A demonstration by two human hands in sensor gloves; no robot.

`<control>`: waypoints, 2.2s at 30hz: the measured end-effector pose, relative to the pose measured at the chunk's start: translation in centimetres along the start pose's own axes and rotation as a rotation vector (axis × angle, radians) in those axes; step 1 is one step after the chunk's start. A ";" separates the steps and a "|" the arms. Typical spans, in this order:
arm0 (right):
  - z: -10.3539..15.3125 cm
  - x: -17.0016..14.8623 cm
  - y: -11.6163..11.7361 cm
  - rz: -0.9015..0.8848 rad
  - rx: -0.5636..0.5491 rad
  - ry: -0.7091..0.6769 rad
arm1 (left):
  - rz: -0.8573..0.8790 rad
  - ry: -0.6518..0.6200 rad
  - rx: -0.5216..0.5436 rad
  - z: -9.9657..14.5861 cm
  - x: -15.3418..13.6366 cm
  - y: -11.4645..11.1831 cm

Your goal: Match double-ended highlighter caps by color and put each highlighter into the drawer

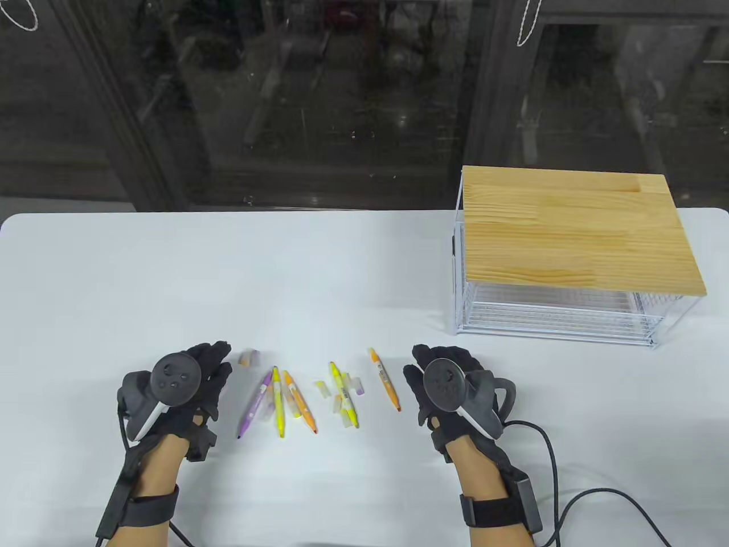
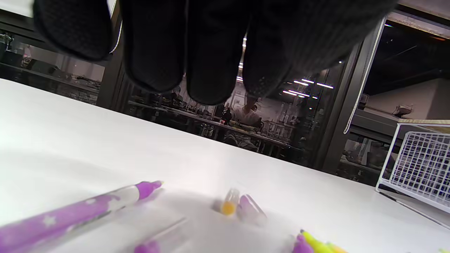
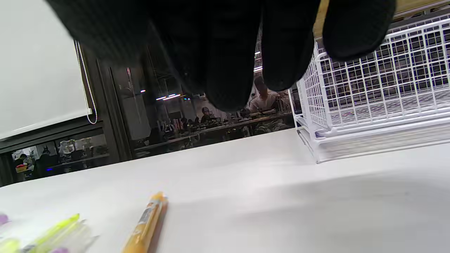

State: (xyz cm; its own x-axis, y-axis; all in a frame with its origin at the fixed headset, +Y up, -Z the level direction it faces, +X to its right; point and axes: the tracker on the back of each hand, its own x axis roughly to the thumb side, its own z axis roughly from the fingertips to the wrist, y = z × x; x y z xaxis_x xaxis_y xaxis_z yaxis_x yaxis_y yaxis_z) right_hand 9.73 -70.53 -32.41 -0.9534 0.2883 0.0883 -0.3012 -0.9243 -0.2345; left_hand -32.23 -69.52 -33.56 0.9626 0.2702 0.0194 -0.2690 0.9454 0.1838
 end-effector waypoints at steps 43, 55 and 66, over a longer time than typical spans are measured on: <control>1.1 -0.7 -3.7 -0.022 -0.123 -0.035 | 0.000 -0.174 0.019 -1.6 7.0 2.2; -0.8 -4.1 -7.2 0.040 -0.172 -0.005 | 0.078 -0.318 0.023 -4.6 17.1 5.1; -2.4 -10.8 -9.8 0.092 -0.235 0.131 | 0.058 -0.434 -0.029 -6.0 27.4 3.6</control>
State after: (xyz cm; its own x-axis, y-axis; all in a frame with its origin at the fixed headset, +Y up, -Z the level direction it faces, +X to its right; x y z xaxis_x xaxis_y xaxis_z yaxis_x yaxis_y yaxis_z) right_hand 22.93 -63.96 -33.40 -0.9659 0.2504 -0.0661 -0.1942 -0.8690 -0.4551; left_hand -7.01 -57.63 -38.32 0.8682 0.2270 0.4412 -0.3176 0.9374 0.1427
